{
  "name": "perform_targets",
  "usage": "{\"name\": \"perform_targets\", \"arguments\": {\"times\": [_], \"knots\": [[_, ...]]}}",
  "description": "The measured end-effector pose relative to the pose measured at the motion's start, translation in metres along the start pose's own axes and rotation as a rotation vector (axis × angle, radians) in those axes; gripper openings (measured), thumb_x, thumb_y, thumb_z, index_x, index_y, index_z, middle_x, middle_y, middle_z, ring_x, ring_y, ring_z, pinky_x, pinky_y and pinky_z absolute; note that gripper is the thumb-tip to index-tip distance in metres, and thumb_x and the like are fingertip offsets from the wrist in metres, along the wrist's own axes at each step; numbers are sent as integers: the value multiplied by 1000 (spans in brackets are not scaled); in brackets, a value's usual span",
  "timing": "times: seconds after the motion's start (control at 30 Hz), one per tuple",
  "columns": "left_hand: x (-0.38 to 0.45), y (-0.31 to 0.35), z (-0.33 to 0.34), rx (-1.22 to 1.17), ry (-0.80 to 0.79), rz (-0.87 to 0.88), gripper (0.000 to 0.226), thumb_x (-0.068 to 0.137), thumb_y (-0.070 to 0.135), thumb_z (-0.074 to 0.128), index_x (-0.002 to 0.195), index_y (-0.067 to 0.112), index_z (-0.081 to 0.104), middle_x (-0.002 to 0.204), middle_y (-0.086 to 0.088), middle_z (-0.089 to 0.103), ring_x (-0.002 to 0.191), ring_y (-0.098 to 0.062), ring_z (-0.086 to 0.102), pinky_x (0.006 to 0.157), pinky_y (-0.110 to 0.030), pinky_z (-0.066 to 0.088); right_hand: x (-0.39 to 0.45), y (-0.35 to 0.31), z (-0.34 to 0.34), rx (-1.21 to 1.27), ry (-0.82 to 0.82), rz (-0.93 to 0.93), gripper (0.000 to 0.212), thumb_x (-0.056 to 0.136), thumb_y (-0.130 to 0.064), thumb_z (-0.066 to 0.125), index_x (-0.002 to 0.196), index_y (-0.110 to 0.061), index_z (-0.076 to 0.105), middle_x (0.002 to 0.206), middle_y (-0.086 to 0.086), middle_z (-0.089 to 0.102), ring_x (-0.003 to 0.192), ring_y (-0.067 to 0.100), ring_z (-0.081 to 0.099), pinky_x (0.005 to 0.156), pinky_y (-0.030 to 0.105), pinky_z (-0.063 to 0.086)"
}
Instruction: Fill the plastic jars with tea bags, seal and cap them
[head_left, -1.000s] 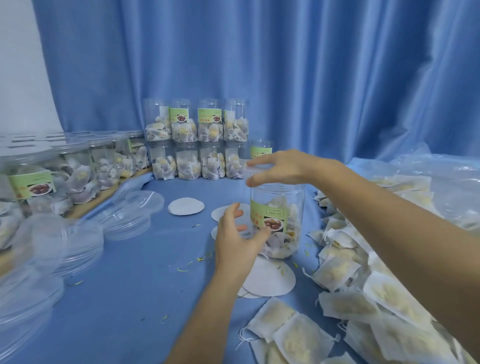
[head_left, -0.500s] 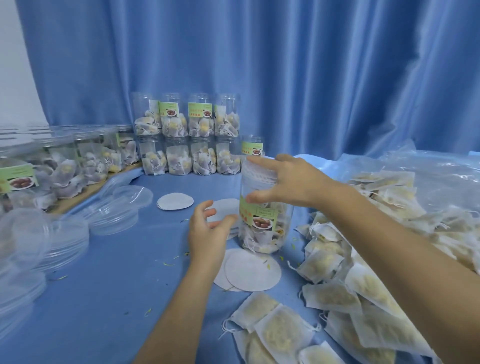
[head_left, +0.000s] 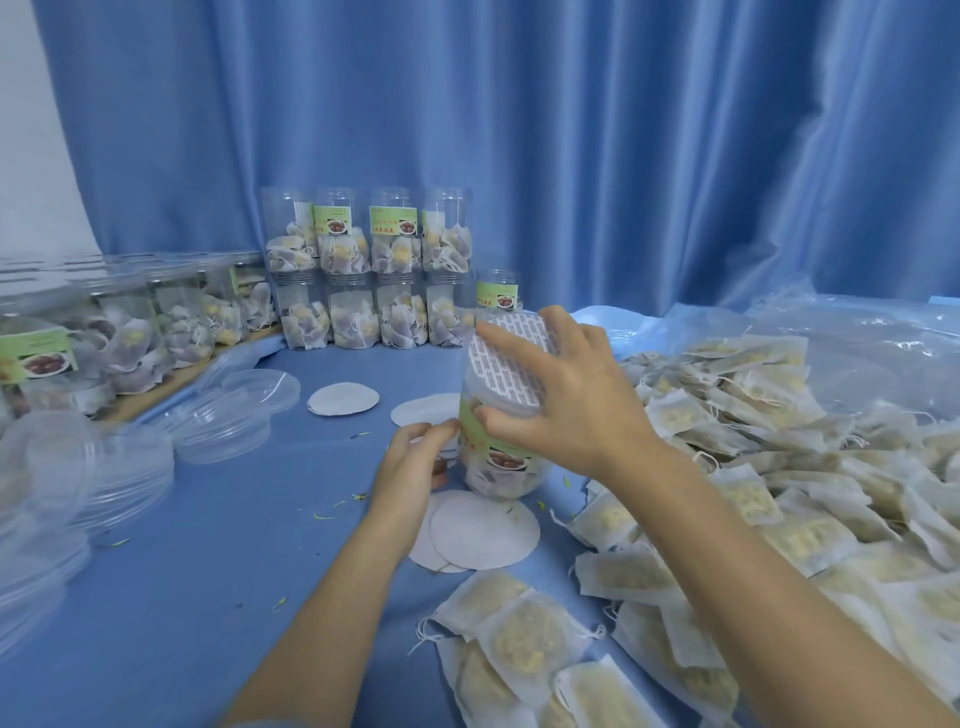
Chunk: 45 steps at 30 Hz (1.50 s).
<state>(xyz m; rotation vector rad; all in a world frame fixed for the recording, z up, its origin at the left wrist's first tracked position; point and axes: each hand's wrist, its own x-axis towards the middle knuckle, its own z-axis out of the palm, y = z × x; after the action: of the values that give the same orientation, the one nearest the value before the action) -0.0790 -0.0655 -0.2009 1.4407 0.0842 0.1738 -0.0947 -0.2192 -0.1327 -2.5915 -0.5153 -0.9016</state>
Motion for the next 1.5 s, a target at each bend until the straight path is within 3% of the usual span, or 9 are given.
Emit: {"name": "perform_targets", "arguments": {"times": [0.23, 0.43, 0.57, 0.7, 0.93, 1.1, 1.3, 1.4, 1.5], "knots": [[2, 13, -6, -491, -199, -43, 63, 74, 54, 59, 128, 23, 56, 123, -8, 64, 112, -31, 62, 94, -53, 47, 2, 4, -4, 664, 69, 125, 68, 77, -53, 67, 136, -51, 35, 134, -10, 41, 122, -5, 34, 94, -1, 23], [3, 13, -18, -614, -125, 9, 45, 82, 37, 56, 121, 15, 61, 108, -7, 71, 92, -22, 70, 63, -37, 59, -2, 16, -10, 741, -158, 179, 59, 64, -59, 71, 114, -64, 41, 114, -18, 56, 110, 14, 56, 95, 43, 49], [4, 14, -20, -574, -74, 67, 46, 78, 32, 60, 121, 16, 60, 111, -8, 69, 100, -26, 66, 77, -43, 55, -2, 13, -9, 766, -256, 415, 79, 49, -82, 58, 122, -58, 41, 115, 0, 57, 84, 25, 65, 55, 35, 59], [4, 15, -21, -541, -44, 94, 57, 77, 37, 62, 129, 16, 55, 119, -9, 66, 99, -25, 67, 80, -48, 54, -1, 10, -7, 621, -237, 484, 87, 53, -93, 39, 129, -51, 37, 109, -2, 55, 53, 19, 68, 77, 41, 57], [12, 8, -22, -603, -175, -128, 62, 90, 65, 30, 119, 18, 61, 110, -10, 70, 99, -28, 68, 75, -45, 56, -6, 13, 9, 1046, -304, 350, 113, 47, -49, 81, 140, -43, 19, 128, -15, 54, 106, -2, 60, 73, 10, 50], [7, 7, -6, -580, -285, -253, 71, 90, 67, 24, 119, 12, 60, 119, -22, 64, 109, -41, 61, 91, -58, 47, -9, 6, 33, 1097, -218, 345, 92, 44, -37, 93, 124, -24, 49, 120, -6, 64, 113, 12, 60, 100, 40, 47], [-5, 28, 5, 165, 408, 263, 13, 93, 29, 56, 94, 16, 60, 91, 0, 66, 95, -28, 64, 88, -45, 50, -6, 3, 27, 975, -51, 463, 84, 26, -63, 83, 101, -49, 50, 99, -22, 64, 91, -5, 62, 87, 35, 54], [-16, 47, -7, 282, 535, 407, 17, 86, 28, 66, 71, 23, 61, 77, 1, 67, 79, -24, 66, 80, -41, 53, -3, -10, 21, 915, -41, 471, 100, 31, -65, 82, 119, -41, 40, 108, -18, 59, 102, 6, 60, 90, 39, 53], [-31, 66, -23, 405, 515, 375, 34, 98, 38, 42, 97, 19, 70, 99, -5, 70, 94, -26, 65, 85, -33, 46, 4, -30, 8, 850, -45, 393, 101, 40, -67, 83, 125, -35, 39, 116, -12, 59, 105, 8, 58, 89, 40, 53]]}}
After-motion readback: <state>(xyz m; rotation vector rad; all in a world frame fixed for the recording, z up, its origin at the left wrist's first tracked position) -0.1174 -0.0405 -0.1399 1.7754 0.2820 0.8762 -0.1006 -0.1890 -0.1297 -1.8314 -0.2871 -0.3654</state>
